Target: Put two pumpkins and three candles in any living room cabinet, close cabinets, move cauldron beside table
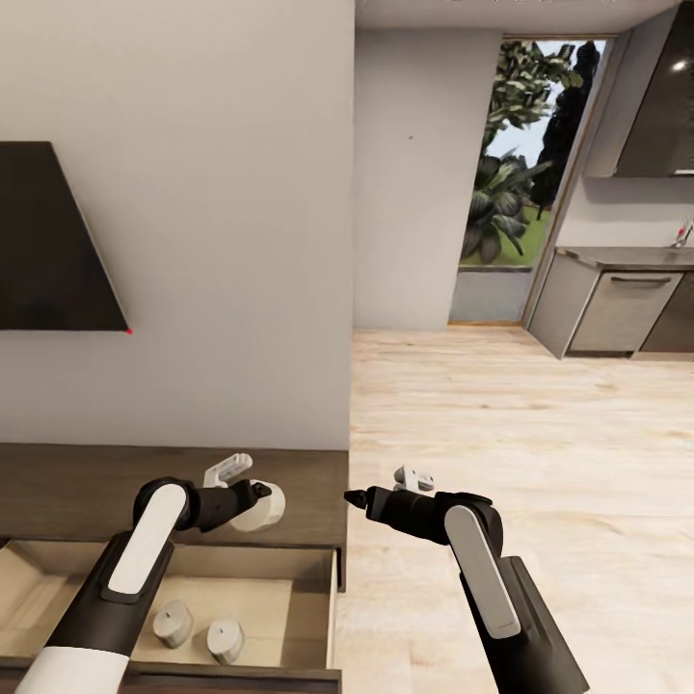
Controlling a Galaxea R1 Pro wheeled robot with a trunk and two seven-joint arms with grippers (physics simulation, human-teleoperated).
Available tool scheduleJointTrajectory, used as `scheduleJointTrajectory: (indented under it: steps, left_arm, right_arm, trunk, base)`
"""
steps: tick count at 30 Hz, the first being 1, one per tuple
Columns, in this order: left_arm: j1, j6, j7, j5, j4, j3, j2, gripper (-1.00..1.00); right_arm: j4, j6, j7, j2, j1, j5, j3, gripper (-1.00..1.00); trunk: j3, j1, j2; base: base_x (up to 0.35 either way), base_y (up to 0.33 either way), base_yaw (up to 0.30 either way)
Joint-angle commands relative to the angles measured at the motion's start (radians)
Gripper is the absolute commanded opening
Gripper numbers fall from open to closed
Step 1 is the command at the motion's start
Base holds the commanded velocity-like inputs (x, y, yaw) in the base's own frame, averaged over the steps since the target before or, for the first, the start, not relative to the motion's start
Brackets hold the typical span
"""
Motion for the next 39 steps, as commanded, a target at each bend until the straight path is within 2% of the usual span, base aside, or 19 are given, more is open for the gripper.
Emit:
scheduleJointTrajectory:
  steps: [1,12,16,22,25,32,34,39]
  left_arm:
    - [-0.001,0.001,0.012,0.008,-0.001,-0.002,0.001,-1.0]
    - [-0.001,0.0,0.012,0.008,-0.001,0.001,0.001,-1.0]
    - [-0.001,0.0,0.013,0.007,0.004,0.004,0.0,-1.0]
    - [-0.001,-0.001,0.015,0.001,0.087,0.003,-0.001,-1.0]
    - [-0.003,-0.003,0.019,-0.004,0.157,0.003,-0.002,-1.0]
    - [-0.009,-0.005,0.019,-0.007,0.232,0.001,-0.005,-1.0]
    - [-0.012,-0.016,0.007,-0.002,0.243,0.004,0.003,-1.0]
    - [-0.007,-0.04,0.008,0.005,0.256,0.003,0.002,-1.0]
  right_arm:
    - [-0.001,0.002,-0.01,0.0,-0.001,-0.01,0.0,1.0]
    - [-0.001,0.002,-0.01,-0.001,-0.001,-0.01,0.0,1.0]
    - [0.0,0.002,-0.01,-0.001,-0.001,-0.01,0.0,1.0]
    - [0.0,0.002,-0.008,-0.001,-0.001,-0.01,0.0,1.0]
    - [0.001,0.002,-0.008,-0.001,-0.001,-0.01,-0.001,1.0]
    - [0.003,0.002,-0.008,-0.001,-0.001,-0.009,-0.001,1.0]
    - [0.005,0.002,-0.006,-0.011,-0.001,-0.006,-0.003,1.0]
    - [0.005,0.002,-0.006,-0.013,-0.001,-0.007,-0.003,1.0]
  trunk:
    - [-0.001,0.0,-0.001]
    - [-0.001,0.0,-0.001]
    - [-0.013,0.016,-0.029]
    - [-0.032,0.039,-0.071]
    - [-0.041,0.05,-0.092]
    - [-0.063,0.077,-0.141]
    - [-0.063,0.077,-0.141]
    - [-0.063,0.077,-0.141]
  base:
    - [0.126,0.0,-0.027]
    - [0.023,0.0,-0.004]
    - [0.0,0.0,0.0]
    - [0.0,0.0,0.0]
    - [0.0,0.0,0.0]
    - [0.0,0.0,0.0]
    - [-0.03,0.0,0.0]
    - [-0.016,0.0,0.0]
